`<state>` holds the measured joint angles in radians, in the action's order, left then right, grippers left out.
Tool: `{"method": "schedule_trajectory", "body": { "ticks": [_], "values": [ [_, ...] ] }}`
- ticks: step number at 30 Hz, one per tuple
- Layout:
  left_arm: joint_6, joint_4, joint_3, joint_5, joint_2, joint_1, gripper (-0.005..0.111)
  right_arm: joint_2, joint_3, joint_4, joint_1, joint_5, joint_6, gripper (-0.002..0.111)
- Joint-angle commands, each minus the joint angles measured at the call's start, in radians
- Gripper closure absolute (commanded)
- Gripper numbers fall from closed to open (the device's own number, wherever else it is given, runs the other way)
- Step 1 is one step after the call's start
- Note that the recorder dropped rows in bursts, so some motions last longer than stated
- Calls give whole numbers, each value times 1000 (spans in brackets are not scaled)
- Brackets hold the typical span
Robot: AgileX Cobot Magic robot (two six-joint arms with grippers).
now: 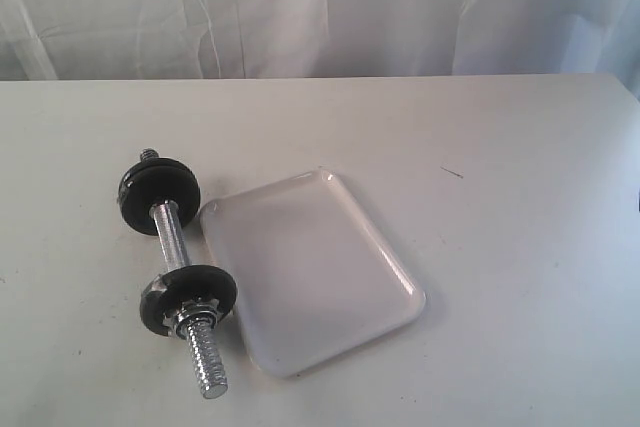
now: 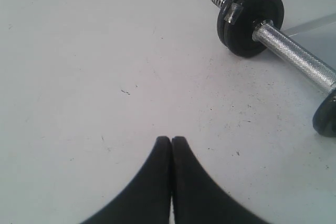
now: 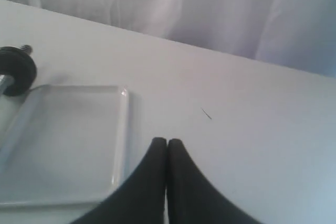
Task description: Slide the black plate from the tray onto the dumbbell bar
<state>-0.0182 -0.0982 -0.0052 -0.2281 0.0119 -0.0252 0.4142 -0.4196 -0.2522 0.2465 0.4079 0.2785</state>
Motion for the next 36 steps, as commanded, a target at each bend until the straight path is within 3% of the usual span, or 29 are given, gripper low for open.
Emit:
{"method": "schedule_trajectory", "body": {
  "ticks": [1, 11, 22, 36],
  "values": [
    [-3, -4, 5, -3, -7, 2, 107, -112, 141, 6, -103, -36, -46, 108],
    [-3, -4, 5, -3, -7, 2, 107, -244, 329, 22, -238, -22, -134, 108],
    [-3, -4, 5, -3, -7, 2, 107, -249, 416, 92, -247, -85, -261, 108],
    [-3, -4, 5, -3, -7, 2, 107, -249, 420, 107, -247, -125, -265, 108]
  ]
}}
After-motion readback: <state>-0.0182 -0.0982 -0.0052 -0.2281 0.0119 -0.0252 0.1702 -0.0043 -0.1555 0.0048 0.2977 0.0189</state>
